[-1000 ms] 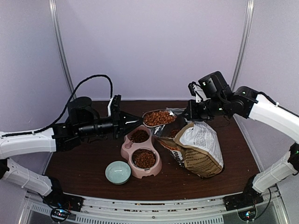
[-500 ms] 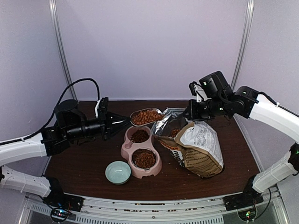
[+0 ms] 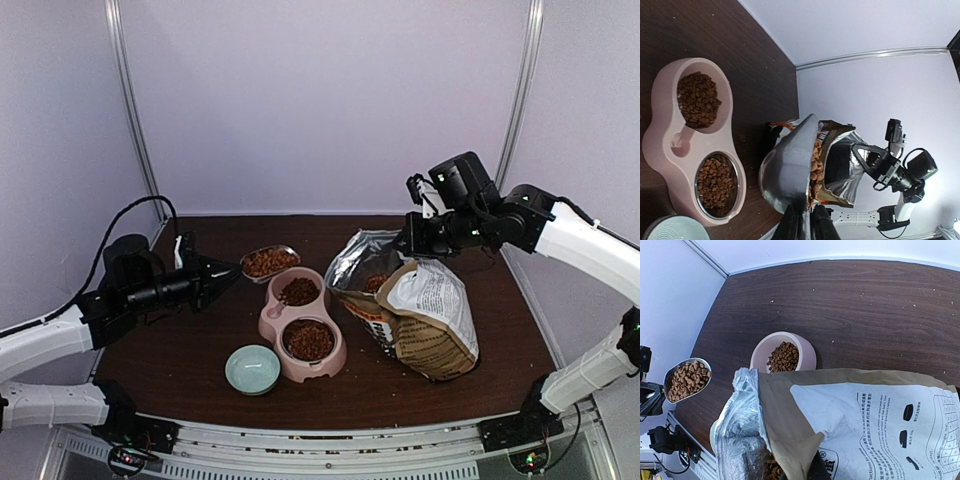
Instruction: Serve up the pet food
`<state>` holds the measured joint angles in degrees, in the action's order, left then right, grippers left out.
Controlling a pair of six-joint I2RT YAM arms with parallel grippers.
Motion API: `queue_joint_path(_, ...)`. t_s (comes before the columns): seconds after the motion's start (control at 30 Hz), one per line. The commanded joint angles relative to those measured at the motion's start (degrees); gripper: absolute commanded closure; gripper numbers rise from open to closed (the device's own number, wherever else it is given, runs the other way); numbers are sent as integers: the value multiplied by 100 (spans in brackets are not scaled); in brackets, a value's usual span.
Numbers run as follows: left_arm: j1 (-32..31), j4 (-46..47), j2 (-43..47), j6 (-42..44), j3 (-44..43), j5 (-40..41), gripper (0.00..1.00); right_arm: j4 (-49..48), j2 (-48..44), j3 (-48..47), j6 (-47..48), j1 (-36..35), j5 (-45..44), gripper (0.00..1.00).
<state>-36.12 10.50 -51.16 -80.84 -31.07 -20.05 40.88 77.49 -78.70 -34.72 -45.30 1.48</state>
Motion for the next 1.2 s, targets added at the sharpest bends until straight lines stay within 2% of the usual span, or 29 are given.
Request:
queue_joint_path(0.0, 311, 124, -71, 349, 22, -232, 100, -1192, -314, -190, 46, 91, -136, 100)
queue_joint_path(0.23, 773, 81, -611, 807, -33, -458, 100, -1197, -301, -188, 32, 91, -127, 100)
queue_joint_path(0.53, 889, -147, -1563, 1543, -523, -586, 100, -1197, -263, -192, 35, 100, -112, 100)
queue_joint_path(0.83, 891, -1331, -2306, 2412, -1382, -425, 100, -1188, -236, -203, 57, 114, -100, 100)
queue_joint_path(1.17, 895, -1914, -2927, 2881, -2087, -371, 100, -1163, -235, -225, 86, 150, -79, 100)
